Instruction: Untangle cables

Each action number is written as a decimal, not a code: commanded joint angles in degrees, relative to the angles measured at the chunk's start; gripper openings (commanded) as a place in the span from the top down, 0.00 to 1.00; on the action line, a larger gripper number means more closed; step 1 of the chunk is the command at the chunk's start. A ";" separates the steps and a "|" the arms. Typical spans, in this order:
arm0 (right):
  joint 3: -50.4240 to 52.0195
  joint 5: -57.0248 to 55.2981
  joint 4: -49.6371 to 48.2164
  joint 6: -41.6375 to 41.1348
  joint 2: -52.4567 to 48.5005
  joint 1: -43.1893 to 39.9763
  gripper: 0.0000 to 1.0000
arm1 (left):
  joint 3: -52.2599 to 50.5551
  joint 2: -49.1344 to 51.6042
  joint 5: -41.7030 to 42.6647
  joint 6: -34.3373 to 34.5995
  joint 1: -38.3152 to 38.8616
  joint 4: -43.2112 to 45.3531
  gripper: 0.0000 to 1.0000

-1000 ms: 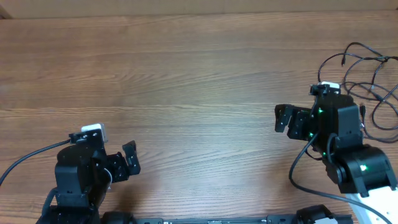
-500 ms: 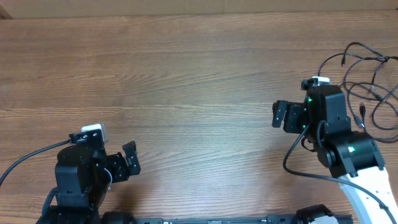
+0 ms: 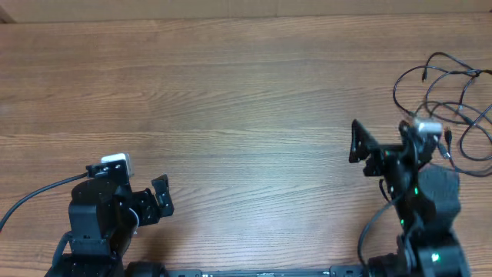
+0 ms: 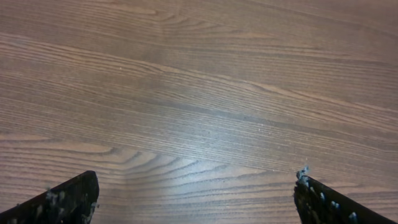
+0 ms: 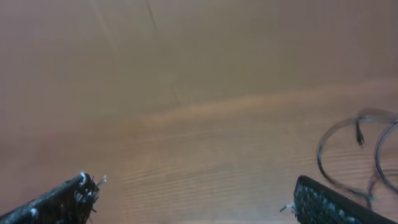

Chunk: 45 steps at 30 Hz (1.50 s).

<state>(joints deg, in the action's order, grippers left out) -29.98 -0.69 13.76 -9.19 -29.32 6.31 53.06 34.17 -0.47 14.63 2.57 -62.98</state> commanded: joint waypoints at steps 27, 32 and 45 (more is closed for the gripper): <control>29.53 -1.64 -22.77 4.63 29.18 -2.12 0.00 | -0.31 0.04 0.26 0.39 -0.35 0.00 0.00; 29.53 2.47 -12.41 5.25 29.18 -2.82 0.00 | -0.31 0.04 0.26 0.39 -0.35 0.00 0.00; 29.53 3.80 -9.11 4.74 29.16 -2.80 0.00 | -0.31 0.04 0.26 0.39 -0.35 0.00 0.00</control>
<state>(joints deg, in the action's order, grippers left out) -1.06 2.76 5.02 -4.49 -0.62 3.77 52.97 34.17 -0.47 14.63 2.57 -62.98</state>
